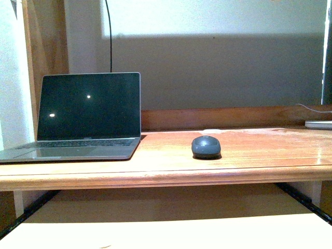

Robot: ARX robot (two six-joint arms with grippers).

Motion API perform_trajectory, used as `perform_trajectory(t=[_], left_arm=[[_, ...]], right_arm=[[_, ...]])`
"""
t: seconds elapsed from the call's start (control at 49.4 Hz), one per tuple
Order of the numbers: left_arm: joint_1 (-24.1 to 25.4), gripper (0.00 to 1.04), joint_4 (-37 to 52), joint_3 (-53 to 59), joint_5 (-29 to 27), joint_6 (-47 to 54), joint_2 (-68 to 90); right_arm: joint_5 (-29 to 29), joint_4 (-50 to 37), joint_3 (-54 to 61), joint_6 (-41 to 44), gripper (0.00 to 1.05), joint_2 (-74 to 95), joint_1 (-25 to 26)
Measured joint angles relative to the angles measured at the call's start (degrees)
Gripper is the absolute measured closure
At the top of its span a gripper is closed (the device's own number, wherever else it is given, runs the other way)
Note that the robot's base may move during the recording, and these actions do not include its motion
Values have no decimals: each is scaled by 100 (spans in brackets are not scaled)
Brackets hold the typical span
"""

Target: Place mouse

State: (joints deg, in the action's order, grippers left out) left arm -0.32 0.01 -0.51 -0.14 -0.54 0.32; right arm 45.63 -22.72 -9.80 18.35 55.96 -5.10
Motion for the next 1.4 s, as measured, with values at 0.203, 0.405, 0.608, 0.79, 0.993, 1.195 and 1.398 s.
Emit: perform_trajectory(t=[0.203, 0.405, 0.608, 0.79, 0.993, 1.195, 1.398], left_arm=[[0, 8, 0, 0, 0, 0, 0], [0, 8, 0, 0, 0, 0, 0], [0, 8, 0, 0, 0, 0, 0], [0, 8, 0, 0, 0, 0, 0], [0, 8, 0, 0, 0, 0, 0], [0, 8, 0, 0, 0, 0, 0], [2, 8, 0, 0, 0, 0, 0]], right_arm=[[-1137, -1198, -376, -341, 7, 1176, -647], [-2929, -2026, -1469, -732, 7, 2767, -1259], [-4288, -1991, -2564, -986, 7, 3738, -1622], [-5318, -1718, -3289, -1049, 7, 4242, -1915], [-5805, -1572, -3521, -1259, 7, 4369, -2103], [-5600, -1364, -3436, -1628, 7, 3991, -1932], [-5696, -1169, -2813, -2315, 7, 2564, -1397]])
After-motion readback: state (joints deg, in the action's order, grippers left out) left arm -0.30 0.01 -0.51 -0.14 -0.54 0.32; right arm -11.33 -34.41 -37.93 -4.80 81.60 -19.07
